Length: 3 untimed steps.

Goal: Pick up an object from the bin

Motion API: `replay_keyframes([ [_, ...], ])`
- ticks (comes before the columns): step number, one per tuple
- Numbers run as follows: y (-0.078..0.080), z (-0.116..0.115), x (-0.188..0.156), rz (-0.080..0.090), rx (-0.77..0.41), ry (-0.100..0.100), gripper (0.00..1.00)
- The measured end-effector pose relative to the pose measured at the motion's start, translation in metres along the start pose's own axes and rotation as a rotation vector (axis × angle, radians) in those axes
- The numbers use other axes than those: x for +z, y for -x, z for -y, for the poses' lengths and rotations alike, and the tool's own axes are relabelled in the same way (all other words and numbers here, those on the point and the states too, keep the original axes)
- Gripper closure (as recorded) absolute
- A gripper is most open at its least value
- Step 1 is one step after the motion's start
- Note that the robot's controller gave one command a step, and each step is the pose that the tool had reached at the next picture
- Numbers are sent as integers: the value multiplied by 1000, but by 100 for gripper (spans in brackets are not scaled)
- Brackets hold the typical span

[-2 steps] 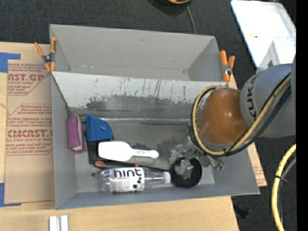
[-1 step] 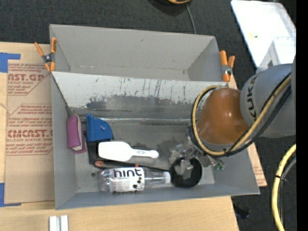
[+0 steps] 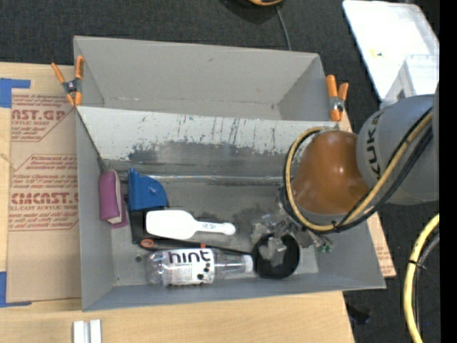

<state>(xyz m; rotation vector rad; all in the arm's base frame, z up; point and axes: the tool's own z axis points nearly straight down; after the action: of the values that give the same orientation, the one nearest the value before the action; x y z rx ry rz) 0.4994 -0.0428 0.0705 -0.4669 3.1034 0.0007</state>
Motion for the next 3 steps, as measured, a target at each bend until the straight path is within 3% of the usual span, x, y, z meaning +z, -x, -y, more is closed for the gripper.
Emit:
replay_keyframes([
  [3,0,0,0,0,0,0,100],
])
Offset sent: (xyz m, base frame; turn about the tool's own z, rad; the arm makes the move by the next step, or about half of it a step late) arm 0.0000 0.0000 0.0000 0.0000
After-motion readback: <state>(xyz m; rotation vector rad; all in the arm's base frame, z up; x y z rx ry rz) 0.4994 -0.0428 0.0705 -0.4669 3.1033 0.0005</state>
